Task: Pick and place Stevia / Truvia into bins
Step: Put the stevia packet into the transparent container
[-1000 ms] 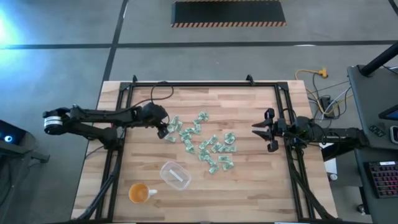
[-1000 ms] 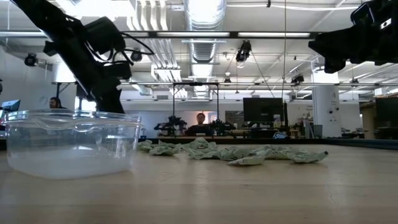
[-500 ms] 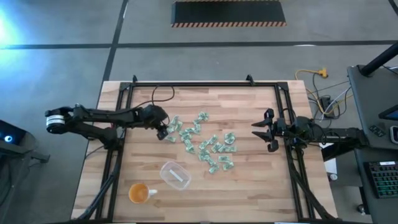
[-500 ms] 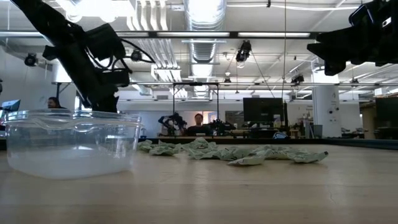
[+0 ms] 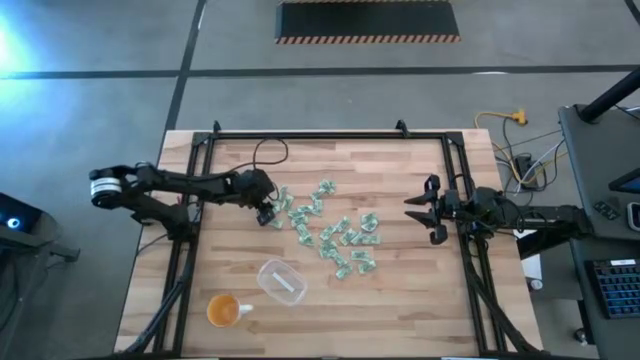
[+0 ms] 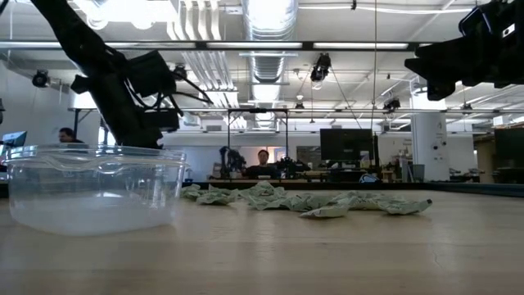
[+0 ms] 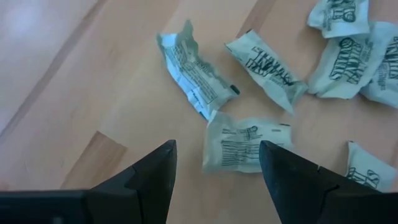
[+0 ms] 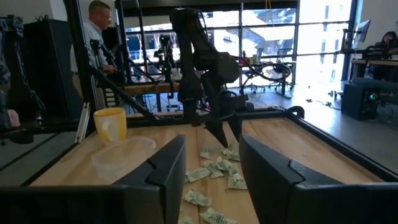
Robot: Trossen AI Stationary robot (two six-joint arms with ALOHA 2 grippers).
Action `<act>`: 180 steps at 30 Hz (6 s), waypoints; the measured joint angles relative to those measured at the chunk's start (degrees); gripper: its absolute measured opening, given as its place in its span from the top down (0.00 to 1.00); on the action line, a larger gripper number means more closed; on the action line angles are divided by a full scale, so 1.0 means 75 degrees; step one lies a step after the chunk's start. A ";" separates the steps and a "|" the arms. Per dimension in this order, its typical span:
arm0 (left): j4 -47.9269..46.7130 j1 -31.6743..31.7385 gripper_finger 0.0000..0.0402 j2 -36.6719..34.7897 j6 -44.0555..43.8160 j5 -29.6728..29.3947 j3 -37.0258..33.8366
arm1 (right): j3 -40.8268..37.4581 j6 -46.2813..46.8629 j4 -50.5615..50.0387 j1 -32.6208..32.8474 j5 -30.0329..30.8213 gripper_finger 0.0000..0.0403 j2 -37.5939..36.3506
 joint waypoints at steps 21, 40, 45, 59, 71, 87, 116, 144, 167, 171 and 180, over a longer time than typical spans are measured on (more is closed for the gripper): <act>-0.0113 0.0000 0.99 -0.0234 0.0341 0.0037 0.0003 | 0.0000 -0.0006 -0.0113 0.0000 0.0001 0.68 0.0008; -0.0099 -0.0200 1.00 -0.0793 0.0612 0.0038 0.0084 | 0.0000 -0.0006 -0.0171 0.0000 0.0013 0.69 0.0011; -0.0085 -0.0542 1.00 -0.1385 0.0687 0.0057 0.0081 | 0.0000 -0.0006 -0.0179 0.0000 0.0020 0.68 0.0052; -0.0112 -0.0953 0.99 -0.1644 0.0531 -0.0975 -0.0545 | 0.0000 0.0061 -0.0195 0.0000 0.0013 0.69 0.0209; 0.0696 -0.0713 0.55 -0.1082 0.0519 -0.1008 -0.0492 | 0.0000 0.0055 -0.0195 0.0000 -0.0003 0.69 0.0209; 0.0745 0.0013 0.44 -0.0032 -0.0477 -0.0567 -0.0414 | 0.0000 0.0052 -0.0221 0.0000 0.0001 0.70 0.0290; 0.1389 0.0099 0.81 0.0140 -0.0012 0.0225 -0.0475 | -0.0003 0.0050 -0.0220 -0.0001 0.0016 0.71 0.0514; 0.2103 0.0091 1.00 0.0173 0.0935 0.1128 -0.0473 | -0.0003 0.0050 -0.0230 0.0000 0.0018 0.73 0.0713; 0.1569 -0.2640 1.00 -0.2637 0.0931 0.2760 -0.0641 | -0.0002 0.0202 -0.0411 -0.0002 0.0013 0.75 0.0822; 0.1917 -0.3584 1.00 -0.2404 0.0926 0.2761 -0.0647 | -0.0003 0.0256 -0.0414 0.0000 0.0013 0.76 0.0859; 0.2308 -0.4211 1.00 -0.1245 0.0912 0.2712 -0.0415 | -0.0003 0.0442 -0.0423 0.0000 0.0001 0.75 0.0892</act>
